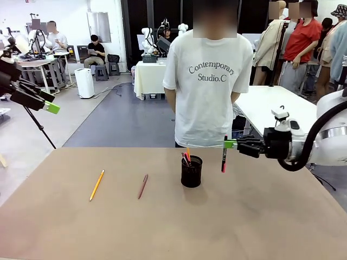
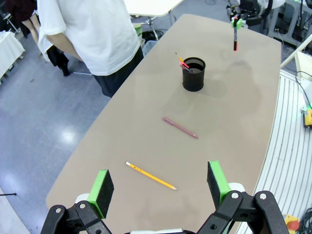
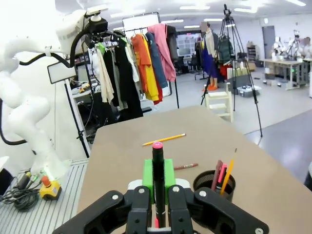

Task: Place the pens into the pen holder.
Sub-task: Pick up a writing instrument from the table and place it into the Pen holder.

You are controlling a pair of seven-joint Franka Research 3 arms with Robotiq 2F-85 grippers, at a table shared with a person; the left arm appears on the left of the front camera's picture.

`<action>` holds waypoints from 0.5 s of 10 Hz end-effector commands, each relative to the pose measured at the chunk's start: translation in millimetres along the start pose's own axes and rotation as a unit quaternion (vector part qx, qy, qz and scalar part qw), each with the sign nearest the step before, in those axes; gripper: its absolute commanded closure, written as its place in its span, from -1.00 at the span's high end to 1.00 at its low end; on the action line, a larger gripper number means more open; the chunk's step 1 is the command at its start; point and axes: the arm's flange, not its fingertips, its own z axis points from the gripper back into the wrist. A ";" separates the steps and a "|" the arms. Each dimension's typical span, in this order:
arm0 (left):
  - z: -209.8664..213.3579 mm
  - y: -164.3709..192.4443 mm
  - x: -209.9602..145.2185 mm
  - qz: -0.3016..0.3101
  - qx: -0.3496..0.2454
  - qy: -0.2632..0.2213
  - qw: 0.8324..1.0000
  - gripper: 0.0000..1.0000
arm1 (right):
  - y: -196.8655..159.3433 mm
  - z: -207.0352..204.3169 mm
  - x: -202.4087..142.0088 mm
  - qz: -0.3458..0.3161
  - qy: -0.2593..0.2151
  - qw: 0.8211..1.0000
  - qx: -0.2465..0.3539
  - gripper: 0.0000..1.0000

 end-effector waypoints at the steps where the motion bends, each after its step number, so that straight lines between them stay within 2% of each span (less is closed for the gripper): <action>1: -0.8 0.1 0.4 -0.006 -0.002 -0.008 1.000 1.00 | -15.5 -12.0 0.9 0.018 -0.036 0.999 -0.010 -1.00; 2: -0.8 0.1 0.4 -0.006 -0.002 -0.008 1.000 1.00 | 0.0 0.0 0.0 0.000 0.000 1.000 0.000 -1.00; 5: -0.8 0.1 0.4 -0.006 -0.002 -0.008 1.000 1.00 | 0.0 0.0 0.0 0.000 0.000 1.000 0.000 -1.00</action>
